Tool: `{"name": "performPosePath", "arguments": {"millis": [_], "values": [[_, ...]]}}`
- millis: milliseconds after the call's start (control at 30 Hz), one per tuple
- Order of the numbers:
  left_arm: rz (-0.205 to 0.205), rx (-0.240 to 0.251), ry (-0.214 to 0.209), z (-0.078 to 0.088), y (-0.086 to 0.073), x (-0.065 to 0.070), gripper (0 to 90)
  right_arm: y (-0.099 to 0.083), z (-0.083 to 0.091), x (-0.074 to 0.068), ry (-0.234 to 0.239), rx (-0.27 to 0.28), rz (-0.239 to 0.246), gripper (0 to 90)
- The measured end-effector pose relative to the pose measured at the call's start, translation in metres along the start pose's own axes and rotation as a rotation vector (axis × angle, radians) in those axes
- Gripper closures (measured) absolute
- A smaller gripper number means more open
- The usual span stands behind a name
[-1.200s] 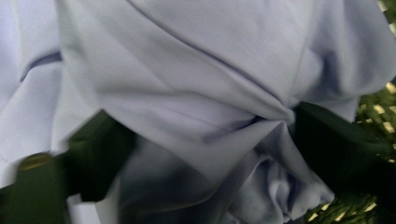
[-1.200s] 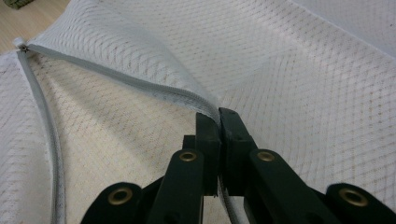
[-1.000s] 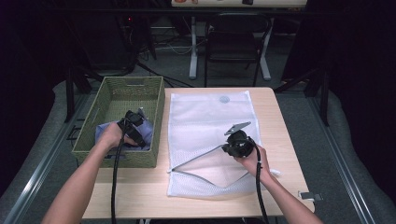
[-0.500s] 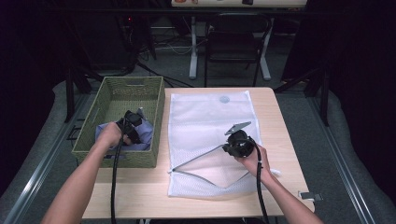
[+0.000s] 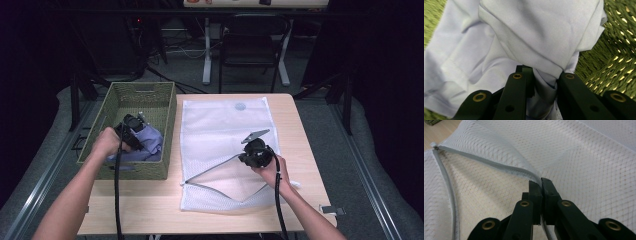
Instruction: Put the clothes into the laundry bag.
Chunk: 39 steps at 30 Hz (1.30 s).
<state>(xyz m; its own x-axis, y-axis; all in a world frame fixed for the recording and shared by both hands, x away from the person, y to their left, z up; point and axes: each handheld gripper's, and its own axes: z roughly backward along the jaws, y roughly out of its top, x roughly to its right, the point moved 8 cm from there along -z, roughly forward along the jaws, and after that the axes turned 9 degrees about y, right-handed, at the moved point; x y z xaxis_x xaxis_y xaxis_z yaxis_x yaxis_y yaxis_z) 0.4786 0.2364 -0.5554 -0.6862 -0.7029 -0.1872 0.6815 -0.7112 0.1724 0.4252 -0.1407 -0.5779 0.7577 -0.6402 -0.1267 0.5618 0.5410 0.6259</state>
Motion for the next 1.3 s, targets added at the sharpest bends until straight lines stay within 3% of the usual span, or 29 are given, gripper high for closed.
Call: {"name": "performPosePath", "arguments": {"millis": [267,733,1300], "values": [[0.025,0.051,0.020,0.022,-0.004,-0.011,82.5,0.000,0.001,0.002,-0.004,0.003,-0.002,87.7],[0.032,0.085,0.062,0.060,-0.007,-0.025,82.8,0.000,0.001,0.001,-0.004,0.000,0.001,87.7],[0.032,0.139,0.132,0.113,0.005,-0.039,82.9,0.000,0.003,0.000,-0.004,0.004,0.005,87.7]]}}
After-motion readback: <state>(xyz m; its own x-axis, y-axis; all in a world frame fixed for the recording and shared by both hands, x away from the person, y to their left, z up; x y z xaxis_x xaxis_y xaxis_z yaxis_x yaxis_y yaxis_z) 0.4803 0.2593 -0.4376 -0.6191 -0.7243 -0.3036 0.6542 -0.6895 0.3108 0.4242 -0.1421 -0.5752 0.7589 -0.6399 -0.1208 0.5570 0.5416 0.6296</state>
